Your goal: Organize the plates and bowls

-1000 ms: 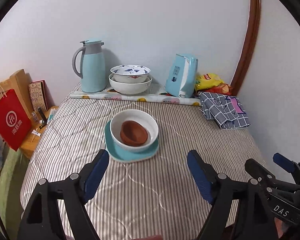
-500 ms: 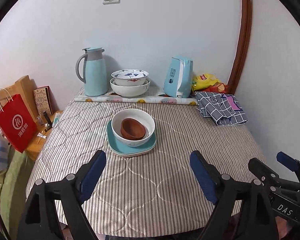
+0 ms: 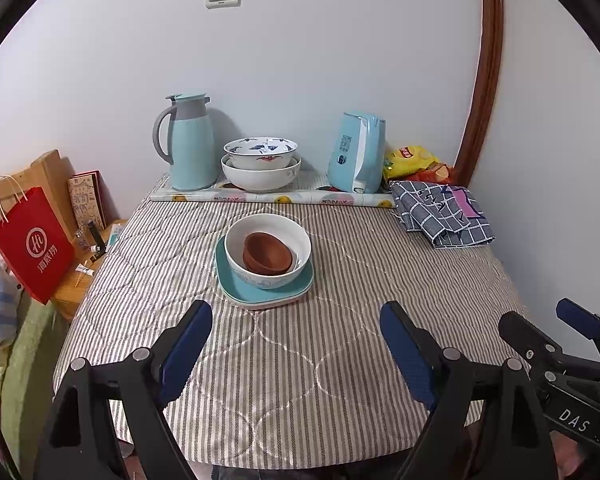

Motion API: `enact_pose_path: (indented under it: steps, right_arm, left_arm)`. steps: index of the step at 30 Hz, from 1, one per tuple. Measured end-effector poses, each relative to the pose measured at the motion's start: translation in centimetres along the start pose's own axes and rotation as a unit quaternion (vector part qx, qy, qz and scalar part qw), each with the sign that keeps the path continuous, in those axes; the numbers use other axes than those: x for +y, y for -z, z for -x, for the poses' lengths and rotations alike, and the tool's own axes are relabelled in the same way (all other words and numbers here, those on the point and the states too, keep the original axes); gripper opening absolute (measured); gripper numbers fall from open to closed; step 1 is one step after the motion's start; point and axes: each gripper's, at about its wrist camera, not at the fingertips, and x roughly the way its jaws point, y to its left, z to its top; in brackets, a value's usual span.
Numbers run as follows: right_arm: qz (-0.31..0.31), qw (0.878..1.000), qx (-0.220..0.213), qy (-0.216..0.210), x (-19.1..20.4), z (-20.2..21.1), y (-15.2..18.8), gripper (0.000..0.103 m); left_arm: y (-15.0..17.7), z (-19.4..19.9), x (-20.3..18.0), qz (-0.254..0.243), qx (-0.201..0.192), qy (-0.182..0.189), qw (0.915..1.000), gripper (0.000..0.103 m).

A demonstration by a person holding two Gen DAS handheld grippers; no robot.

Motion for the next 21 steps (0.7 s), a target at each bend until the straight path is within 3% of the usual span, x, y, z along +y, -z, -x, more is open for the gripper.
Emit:
enact_pose_path:
  steps: [21]
  right_arm:
    - [-0.004, 1.000, 0.003, -0.001, -0.22, -0.08, 0.30, 0.095]
  left_arm:
    - [0.15, -0.08, -0.25, -0.001, 0.001, 0.003, 1.0000, 0.085]
